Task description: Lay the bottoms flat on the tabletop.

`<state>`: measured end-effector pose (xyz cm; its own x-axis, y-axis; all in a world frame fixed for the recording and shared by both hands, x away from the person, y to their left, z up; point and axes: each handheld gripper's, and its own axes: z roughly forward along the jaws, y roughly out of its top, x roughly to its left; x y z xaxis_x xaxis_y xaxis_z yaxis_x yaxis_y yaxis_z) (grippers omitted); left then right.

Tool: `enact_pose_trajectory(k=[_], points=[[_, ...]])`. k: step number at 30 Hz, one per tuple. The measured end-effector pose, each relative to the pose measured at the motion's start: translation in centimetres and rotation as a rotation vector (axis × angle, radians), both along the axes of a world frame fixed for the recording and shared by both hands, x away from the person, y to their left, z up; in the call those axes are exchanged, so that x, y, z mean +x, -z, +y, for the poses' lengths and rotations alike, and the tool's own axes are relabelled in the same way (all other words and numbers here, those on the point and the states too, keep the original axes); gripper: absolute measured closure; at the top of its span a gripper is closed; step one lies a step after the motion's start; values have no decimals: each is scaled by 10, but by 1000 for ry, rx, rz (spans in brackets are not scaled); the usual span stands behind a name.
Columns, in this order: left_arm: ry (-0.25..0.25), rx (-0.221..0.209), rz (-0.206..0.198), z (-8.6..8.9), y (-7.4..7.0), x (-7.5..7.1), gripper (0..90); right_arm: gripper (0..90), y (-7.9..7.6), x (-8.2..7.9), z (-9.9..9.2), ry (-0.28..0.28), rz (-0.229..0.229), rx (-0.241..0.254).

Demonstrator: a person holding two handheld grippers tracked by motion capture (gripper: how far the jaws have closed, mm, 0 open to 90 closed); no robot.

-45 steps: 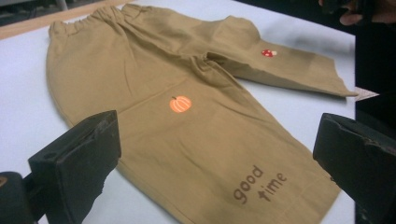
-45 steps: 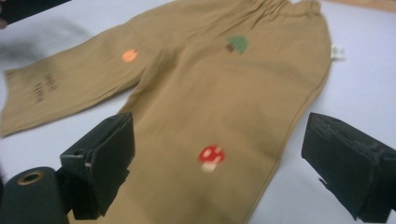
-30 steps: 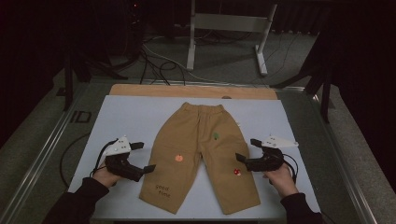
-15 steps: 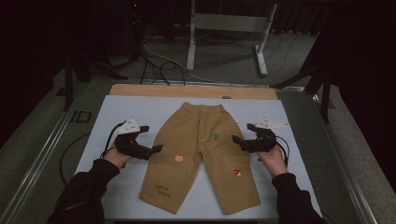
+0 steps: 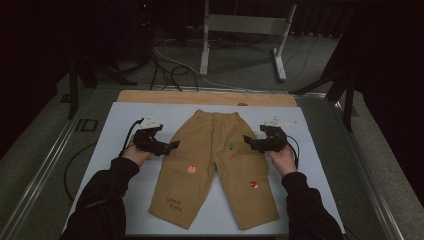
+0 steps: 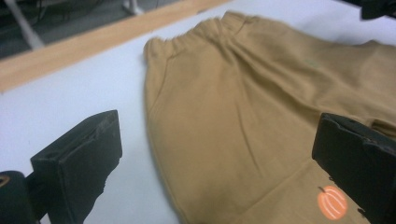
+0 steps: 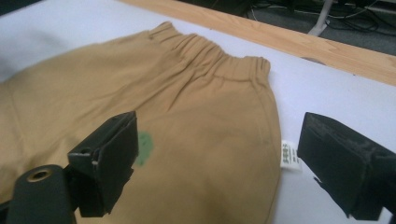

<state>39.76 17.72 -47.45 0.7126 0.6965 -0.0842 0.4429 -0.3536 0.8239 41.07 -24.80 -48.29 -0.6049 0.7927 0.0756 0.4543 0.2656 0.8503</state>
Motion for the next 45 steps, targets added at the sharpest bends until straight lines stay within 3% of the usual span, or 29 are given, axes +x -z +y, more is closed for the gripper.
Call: enact_pose_trajectory(k=[2, 5, 10, 11, 12, 16, 18, 20, 22, 25, 26, 31, 32, 36, 39, 42, 45], points=[[-19, -6, 35, -2, 2, 6, 23, 132, 2, 6, -1, 12, 20, 12], [-52, 29, 62, -7, 6, 16, 23, 136, 6, 14, -2, 30, 42, 41], [-86, 59, 82, -11, 13, 27, 24, 136, 10, 22, -3, 63, 65, 29], [-88, 68, 89, -13, 15, 31, 24, 144, 13, 26, -4, 68, 99, 46], [-95, 91, 87, -15, 19, 35, 31, 200, 19, 31, -4, 97, 122, 30], [-107, 86, 126, -20, 28, 46, 56, 250, 29, 40, -3, 109, 158, -14], [-113, 116, 124, -24, 32, 51, 77, 266, 33, 44, -1, 111, 169, -28], [-155, 136, 129, -27, 36, 55, 133, 310, 35, 48, 0, 134, 177, -66], [-161, 138, 131, -30, 38, 59, 165, 342, 37, 50, 0, 144, 189, -60], [-155, 170, 127, -33, 40, 63, 231, 422, 39, 51, 0, 165, 195, -97], [-153, 183, 114, -34, 41, 64, 264, 485, 40, 52, -1, 183, 209, -128], [-163, 176, 137, -35, 47, 65, 339, 629, 38, 55, -3, 188, 250, -100], [-145, 166, 141, -35, 49, 64, 374, 665, 37, 55, -2, 181, 263, -91], [-136, 164, 156, -36, 49, 64, 440, 759, 36, 53, 3, 152, 249, -150], [-143, 160, 151, -36, 49, 64, 517, 857, 36, 51, 6, 143, 232, -165], [-139, 145, 159, -37, 49, 63, 692, 878, 35, 50, 8, 142, 216, -192], [-128, 123, 181, -39, 49, 64, 801, 881, 35, 49, 10, 148, 205, -195]])
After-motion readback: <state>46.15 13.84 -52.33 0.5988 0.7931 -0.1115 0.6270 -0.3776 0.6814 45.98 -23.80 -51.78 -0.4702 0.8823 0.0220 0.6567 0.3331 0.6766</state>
